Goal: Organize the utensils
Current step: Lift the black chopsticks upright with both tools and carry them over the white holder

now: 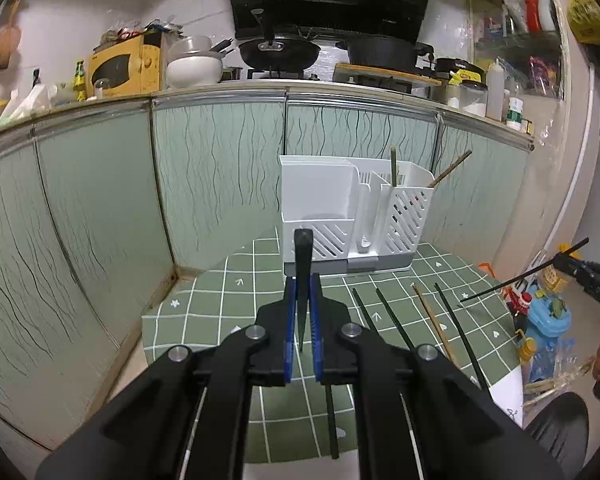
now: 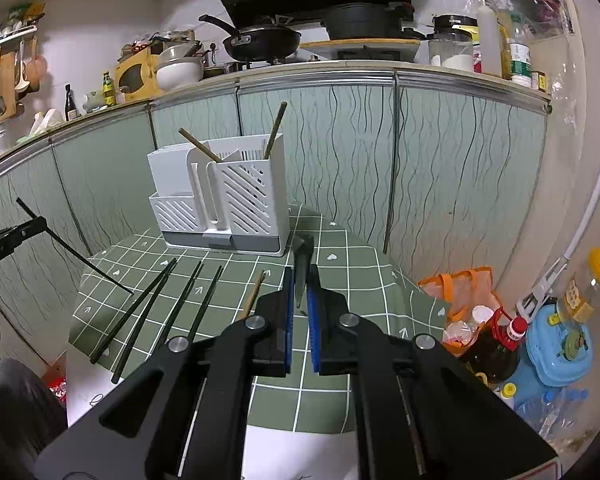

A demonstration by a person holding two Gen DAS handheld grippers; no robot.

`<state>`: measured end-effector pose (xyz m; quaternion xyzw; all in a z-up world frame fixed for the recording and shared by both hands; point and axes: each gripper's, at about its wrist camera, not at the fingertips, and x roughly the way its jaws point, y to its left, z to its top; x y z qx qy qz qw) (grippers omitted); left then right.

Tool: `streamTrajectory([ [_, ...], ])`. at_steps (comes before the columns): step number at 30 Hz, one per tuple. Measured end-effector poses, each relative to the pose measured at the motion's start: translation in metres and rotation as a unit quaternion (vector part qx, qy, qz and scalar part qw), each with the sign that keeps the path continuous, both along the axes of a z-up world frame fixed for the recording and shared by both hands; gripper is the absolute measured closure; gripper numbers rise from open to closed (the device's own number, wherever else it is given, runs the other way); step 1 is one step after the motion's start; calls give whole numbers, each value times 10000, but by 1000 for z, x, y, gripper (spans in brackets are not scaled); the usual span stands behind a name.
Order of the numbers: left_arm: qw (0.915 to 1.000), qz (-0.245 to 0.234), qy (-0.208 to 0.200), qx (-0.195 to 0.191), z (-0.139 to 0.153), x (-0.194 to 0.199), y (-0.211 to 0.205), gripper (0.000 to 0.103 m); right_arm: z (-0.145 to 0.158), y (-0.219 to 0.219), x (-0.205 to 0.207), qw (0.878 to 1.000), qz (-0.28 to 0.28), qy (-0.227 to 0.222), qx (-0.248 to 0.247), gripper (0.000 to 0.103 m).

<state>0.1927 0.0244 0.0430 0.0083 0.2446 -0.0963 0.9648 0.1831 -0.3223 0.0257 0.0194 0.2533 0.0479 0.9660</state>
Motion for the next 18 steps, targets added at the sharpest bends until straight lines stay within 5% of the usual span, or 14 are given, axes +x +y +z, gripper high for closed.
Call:
streamTrajectory([
  [6,9991,-78,-169,379,19,10,-8,97,28,5,4,9997,125,-175,-80,97],
  [18,9977,-504,-456,29,86,44,-39,97,99,27,38,9975,653,-245,-76,97],
])
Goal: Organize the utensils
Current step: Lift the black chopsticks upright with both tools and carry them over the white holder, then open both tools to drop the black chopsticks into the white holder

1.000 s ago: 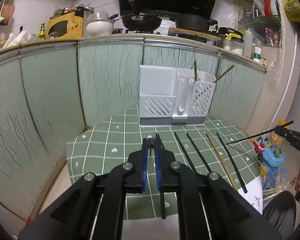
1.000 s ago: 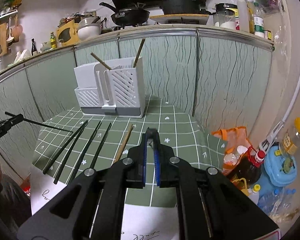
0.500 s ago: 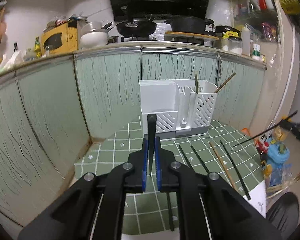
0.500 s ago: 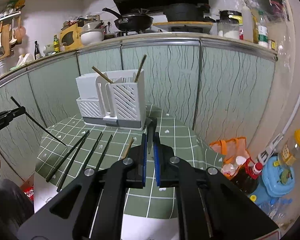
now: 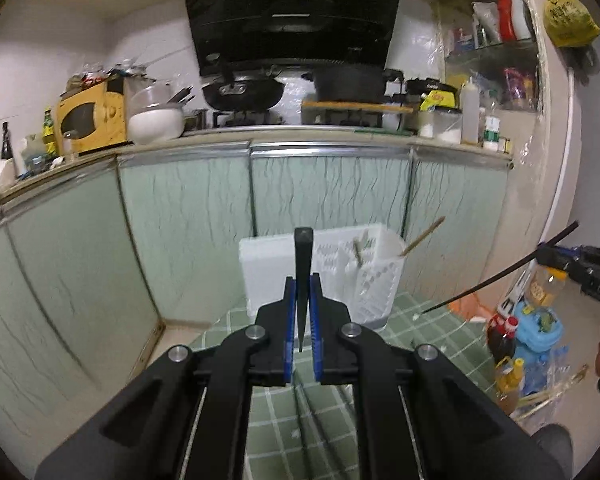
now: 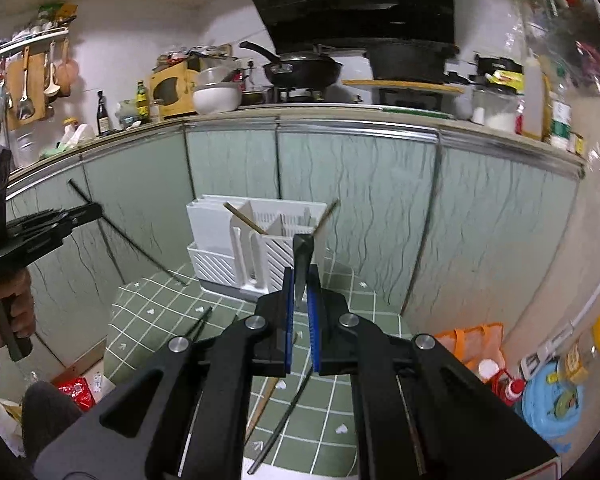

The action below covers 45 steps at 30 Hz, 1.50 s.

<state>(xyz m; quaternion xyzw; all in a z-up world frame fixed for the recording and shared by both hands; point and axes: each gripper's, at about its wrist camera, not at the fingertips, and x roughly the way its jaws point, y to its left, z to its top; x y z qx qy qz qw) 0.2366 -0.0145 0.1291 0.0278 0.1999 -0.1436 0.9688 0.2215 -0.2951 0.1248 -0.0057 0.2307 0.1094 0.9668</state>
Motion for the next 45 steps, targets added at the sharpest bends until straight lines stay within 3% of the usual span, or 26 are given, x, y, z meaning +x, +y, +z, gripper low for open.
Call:
streamTrajectory([
  [6,9995,-259,-22,-175,33,20,-29,97,24,3,20,9999,105,-30,88,97],
  [17,9980,-565,-270,-52,71,56,-78,97,54,4,56,9997,194,-152,89,97],
  [26,9982,-592,-38,-88,45,108,-103,97,44,10,106,9998,172,-24,-4,97],
  [33,9968,-787,99,88,11,135,-113,96,17,15,147,9988,265,387,-117,97],
  [35,9968,-761,150,199,4,140,-112,88,8,13,154,9985,215,480,-126,91],
  [36,9975,-628,175,256,0,142,-109,66,4,11,155,9987,131,479,-128,84],
  [37,9982,-522,148,237,-1,141,-103,37,2,8,154,9989,100,462,-79,64],
  [38,9989,-419,74,199,-1,138,-98,25,2,5,153,9991,63,424,-35,49],
  [39,9994,-317,-35,131,1,134,-90,15,2,1,150,9994,-19,347,-3,44],
  [41,9997,-245,-21,51,3,129,-78,13,3,-5,142,9997,-125,224,35,24],
  [43,9999,-136,20,63,5,125,-71,6,6,-8,133,9998,-182,96,25,11],
  [45,9999,-77,-42,115,8,116,-64,5,9,-10,123,9997,-239,36,-35,8],
])
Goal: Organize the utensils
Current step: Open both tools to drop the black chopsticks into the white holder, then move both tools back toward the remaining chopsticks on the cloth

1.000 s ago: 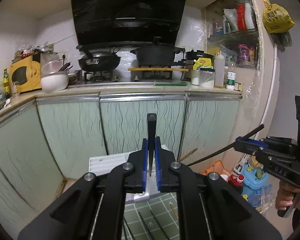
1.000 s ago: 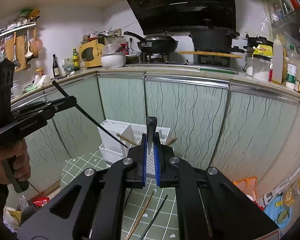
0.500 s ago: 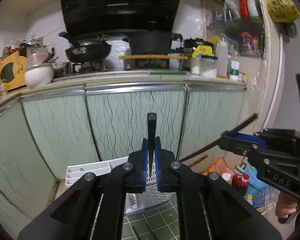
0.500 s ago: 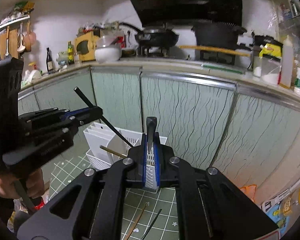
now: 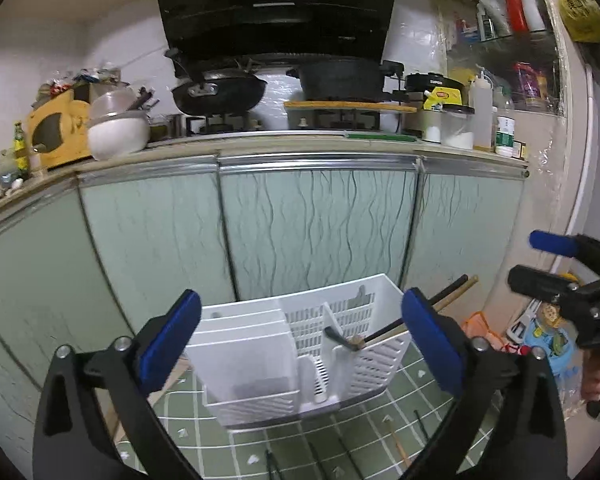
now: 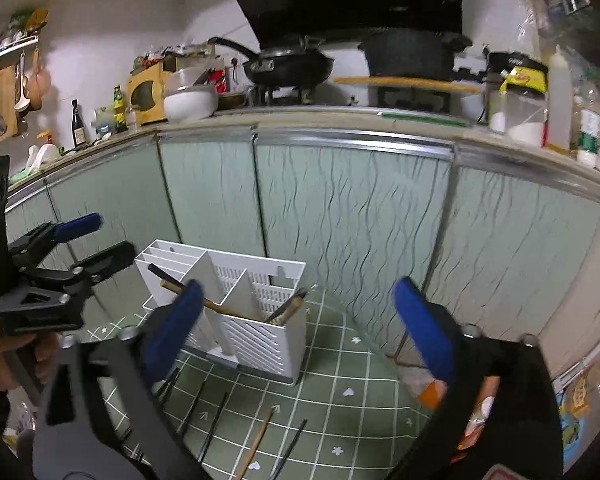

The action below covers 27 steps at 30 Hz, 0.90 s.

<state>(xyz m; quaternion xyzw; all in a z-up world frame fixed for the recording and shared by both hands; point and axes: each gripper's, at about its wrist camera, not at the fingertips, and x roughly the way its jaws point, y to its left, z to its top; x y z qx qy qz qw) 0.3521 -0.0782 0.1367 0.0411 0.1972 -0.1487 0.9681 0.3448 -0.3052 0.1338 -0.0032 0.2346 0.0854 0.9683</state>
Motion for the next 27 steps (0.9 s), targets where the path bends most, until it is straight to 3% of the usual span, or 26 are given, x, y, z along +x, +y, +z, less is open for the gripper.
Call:
streamTrajectory([
  [15,9999,126,87,-7,7,-63,22,5,9,11,-64,9996,-20,-102,-260,8],
  [27,9992,386,106,-11,-10,-111,43,5,-13,23,-109,9986,75,-183,-485,8],
])
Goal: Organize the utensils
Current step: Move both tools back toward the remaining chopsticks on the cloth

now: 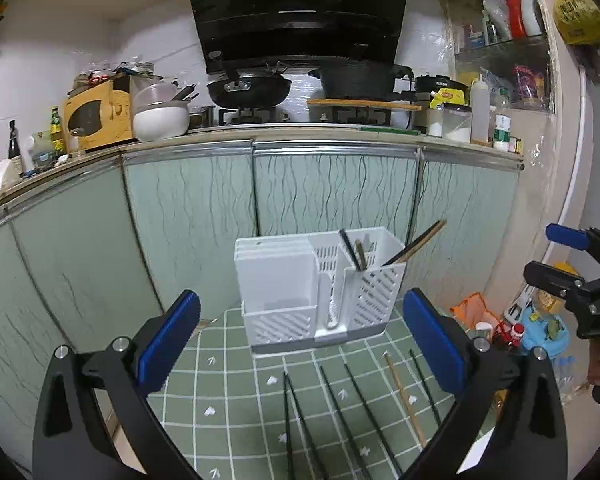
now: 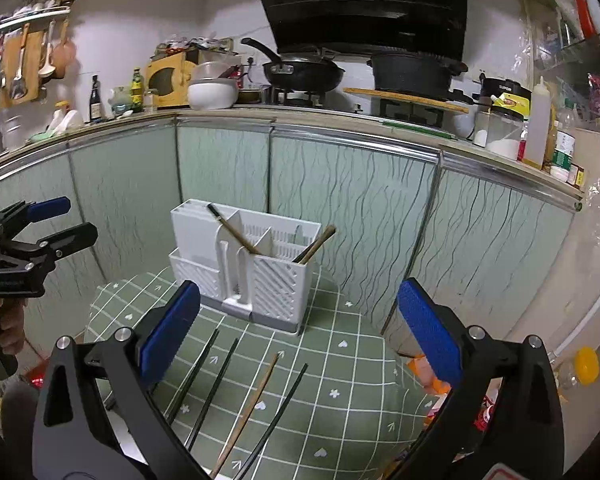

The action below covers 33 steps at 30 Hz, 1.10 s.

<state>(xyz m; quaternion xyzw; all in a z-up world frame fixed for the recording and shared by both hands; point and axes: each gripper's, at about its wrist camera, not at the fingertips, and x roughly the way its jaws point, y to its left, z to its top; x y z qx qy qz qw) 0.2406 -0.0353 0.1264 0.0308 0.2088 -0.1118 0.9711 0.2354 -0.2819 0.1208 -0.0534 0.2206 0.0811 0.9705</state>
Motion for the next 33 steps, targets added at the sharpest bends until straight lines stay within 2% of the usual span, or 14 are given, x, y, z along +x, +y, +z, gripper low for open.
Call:
streamTrajectory([
  [7,10000,9,19,-53,-22,-24,12,5,-20,4,-21,10000,-16,74,-65,8],
  [14,9997,-73,179,136,-49,-36,18,5,-46,-3,-35,9996,-185,202,40,8],
  [19,9989,-228,125,402,-69,-41,23,5,-65,-2,-53,9986,-404,324,99,8],
  [33,9962,-655,444,370,-121,-50,47,5,-103,5,-70,9947,-836,576,136,8],
])
